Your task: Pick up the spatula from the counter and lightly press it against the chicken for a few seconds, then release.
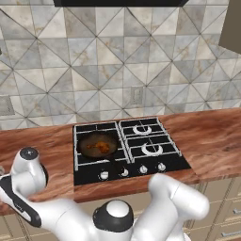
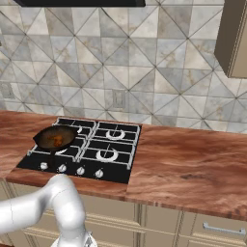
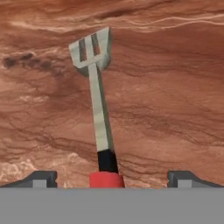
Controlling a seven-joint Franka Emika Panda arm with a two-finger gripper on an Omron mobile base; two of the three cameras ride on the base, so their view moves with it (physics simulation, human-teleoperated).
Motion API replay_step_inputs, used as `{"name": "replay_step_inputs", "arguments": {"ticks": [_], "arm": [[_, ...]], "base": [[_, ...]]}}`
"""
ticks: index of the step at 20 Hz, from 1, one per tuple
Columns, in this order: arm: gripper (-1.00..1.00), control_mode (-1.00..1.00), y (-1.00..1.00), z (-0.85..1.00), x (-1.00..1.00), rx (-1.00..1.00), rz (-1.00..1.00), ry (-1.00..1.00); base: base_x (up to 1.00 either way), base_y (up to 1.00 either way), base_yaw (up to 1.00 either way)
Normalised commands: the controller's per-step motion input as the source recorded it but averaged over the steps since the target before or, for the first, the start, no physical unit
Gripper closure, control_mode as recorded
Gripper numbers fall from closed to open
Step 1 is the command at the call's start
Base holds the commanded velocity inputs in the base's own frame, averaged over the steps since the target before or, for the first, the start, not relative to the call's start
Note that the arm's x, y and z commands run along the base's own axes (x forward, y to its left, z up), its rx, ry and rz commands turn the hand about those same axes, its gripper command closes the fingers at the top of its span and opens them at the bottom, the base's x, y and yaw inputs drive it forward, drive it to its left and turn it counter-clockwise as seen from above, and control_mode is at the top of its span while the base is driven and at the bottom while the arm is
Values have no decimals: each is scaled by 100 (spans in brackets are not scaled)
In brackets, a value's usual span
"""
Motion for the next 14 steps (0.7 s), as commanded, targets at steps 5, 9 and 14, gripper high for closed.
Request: {"name": "replay_step_inputs", "arguments": {"ticks": [5,9,14], "arm": [[100,-100,32,-23,17,-3,-1,3],[100,-100,2,-16,1,-1,-1,0],[100,-100,0,-17,0,-1,0,0]], "base": [[0,0,0],[0,0,0],[0,0,0]]}}
